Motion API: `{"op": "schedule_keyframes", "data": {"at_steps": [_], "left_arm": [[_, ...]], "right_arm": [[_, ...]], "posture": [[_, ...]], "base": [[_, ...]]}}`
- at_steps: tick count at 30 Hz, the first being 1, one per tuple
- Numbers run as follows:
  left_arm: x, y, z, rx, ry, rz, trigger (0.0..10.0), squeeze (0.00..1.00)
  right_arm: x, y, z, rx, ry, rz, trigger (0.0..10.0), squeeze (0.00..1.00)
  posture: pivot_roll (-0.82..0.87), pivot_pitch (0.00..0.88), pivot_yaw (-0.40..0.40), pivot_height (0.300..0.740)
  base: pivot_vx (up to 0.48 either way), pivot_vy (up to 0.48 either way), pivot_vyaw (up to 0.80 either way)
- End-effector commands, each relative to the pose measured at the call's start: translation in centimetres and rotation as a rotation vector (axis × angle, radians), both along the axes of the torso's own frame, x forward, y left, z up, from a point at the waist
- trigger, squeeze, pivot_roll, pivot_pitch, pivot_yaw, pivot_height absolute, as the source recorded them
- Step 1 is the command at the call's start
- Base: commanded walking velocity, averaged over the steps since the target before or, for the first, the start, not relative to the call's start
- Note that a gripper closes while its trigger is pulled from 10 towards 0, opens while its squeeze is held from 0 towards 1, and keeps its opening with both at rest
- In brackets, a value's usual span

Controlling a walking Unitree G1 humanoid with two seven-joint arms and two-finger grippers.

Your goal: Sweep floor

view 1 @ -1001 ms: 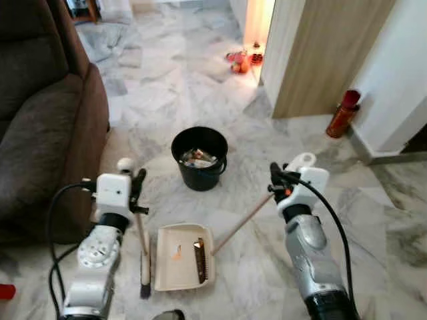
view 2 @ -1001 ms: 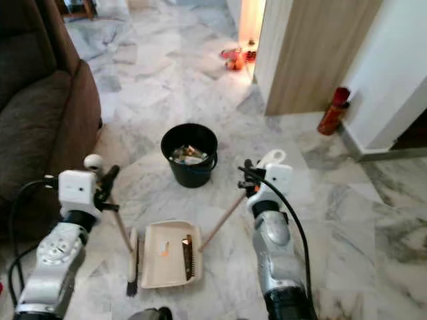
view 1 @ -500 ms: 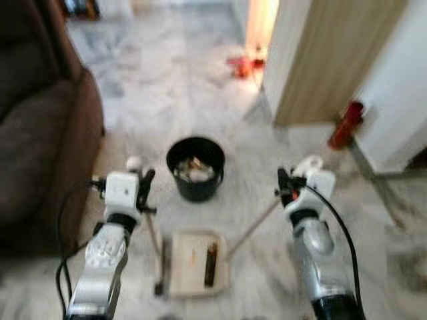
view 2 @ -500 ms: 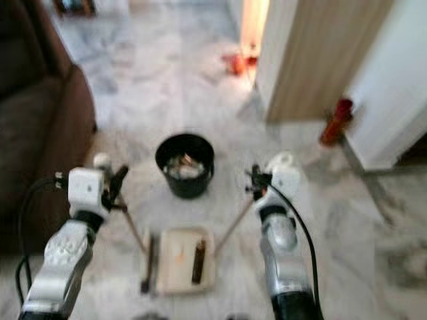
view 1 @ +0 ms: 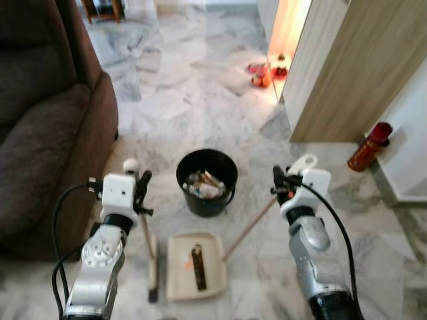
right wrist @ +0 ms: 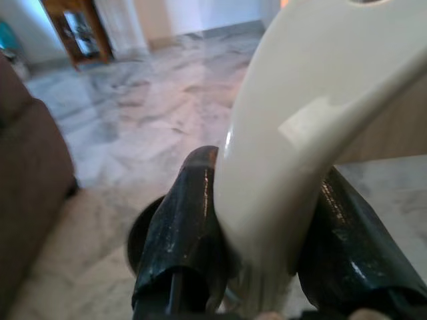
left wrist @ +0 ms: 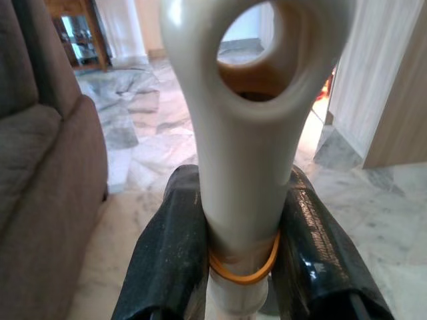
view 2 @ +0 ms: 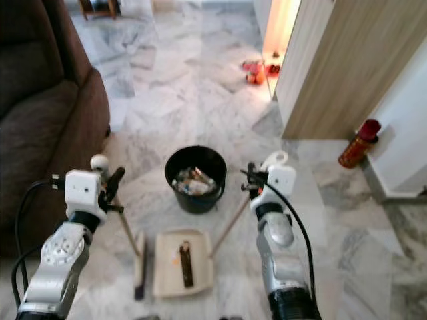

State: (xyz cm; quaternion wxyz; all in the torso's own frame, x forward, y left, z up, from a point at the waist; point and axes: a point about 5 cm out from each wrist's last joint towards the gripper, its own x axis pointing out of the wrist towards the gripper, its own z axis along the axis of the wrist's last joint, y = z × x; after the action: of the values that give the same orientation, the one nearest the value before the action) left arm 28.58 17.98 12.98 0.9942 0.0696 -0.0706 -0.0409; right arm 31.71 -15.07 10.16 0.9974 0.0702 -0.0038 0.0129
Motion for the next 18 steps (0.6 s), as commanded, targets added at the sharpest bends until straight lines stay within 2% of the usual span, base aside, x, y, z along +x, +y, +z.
{"op": "schedule_keyframes", "data": {"at_steps": [1,5,8,11,18], "left_arm": [[-0.08,0.41,0.79,0.028,-0.037,0.012,10.0,0.00],[-0.09,0.40,0.77,0.030,-0.035,0.011,10.0,0.00],[-0.12,0.39,0.74,0.024,-0.035,0.007,10.0,0.00],[-0.17,0.32,0.73,0.020,-0.036,-0.003,10.0,0.00],[-0.19,0.21,0.64,0.020,-0.032,-0.011,10.0,0.00]], "right_arm": [[0.21,0.70,0.73,0.035,-0.033,0.015,10.0,0.00],[0.27,0.61,0.60,0.039,-0.024,0.005,10.0,0.00],[0.45,0.36,0.22,0.023,0.012,-0.020,10.0,0.00],[0.46,0.35,0.30,0.024,0.004,-0.020,10.0,0.00],[0.36,0.50,0.51,0.028,-0.018,-0.008,10.0,0.00]], "posture": [[0.16,0.172,-0.025,0.740],[0.16,0.171,-0.025,0.740],[0.16,0.170,-0.025,0.740],[0.16,0.168,-0.024,0.740],[0.16,0.167,-0.023,0.740]], "base": [[0.334,0.000,0.00],[0.322,0.000,0.00],[0.000,0.000,0.00],[0.000,0.000,-0.53],[0.000,0.000,0.00]]}}
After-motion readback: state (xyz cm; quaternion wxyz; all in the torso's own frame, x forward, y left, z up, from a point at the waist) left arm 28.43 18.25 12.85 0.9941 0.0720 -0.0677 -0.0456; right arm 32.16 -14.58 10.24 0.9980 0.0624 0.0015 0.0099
